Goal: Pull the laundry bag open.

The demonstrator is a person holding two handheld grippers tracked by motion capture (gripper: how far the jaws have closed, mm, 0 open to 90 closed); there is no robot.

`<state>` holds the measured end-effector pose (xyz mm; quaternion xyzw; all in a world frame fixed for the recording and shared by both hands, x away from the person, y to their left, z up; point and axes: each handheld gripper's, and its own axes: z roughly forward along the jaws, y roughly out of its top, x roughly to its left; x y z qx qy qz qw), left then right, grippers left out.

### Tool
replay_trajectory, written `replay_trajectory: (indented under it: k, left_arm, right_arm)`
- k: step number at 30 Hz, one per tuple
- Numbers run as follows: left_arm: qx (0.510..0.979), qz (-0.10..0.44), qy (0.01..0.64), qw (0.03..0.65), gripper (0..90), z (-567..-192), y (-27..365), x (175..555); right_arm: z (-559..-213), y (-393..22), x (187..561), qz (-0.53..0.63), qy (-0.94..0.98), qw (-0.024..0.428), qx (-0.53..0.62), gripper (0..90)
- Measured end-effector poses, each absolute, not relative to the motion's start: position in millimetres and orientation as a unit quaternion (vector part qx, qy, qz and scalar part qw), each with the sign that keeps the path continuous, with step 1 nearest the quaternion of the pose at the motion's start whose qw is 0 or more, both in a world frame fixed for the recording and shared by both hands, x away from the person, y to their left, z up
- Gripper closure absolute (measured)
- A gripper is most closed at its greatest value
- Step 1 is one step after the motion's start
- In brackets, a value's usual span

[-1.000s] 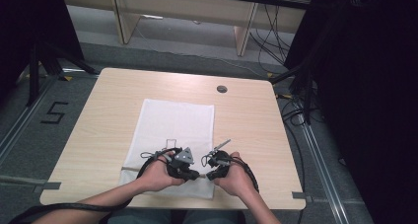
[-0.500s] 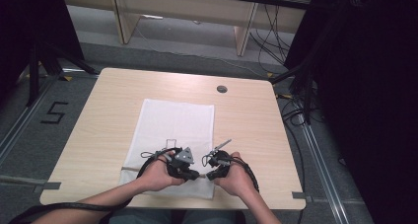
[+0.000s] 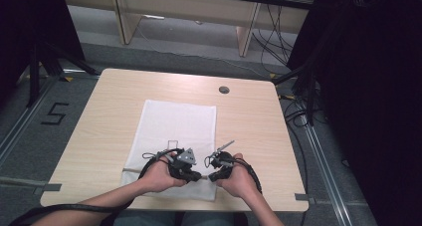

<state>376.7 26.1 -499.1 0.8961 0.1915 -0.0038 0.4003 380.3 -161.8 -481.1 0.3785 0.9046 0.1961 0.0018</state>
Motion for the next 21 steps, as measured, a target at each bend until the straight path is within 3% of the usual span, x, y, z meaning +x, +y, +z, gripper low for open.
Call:
replay_trajectory:
  k: [21]
  left_arm:
    - [0.894,-0.001,0.196,0.402,87.2,-496.7,28.4,373.7]
  right_arm:
    - [-480.3,-159.7,381.3,0.188,0.907,0.003,0.376,90.0]
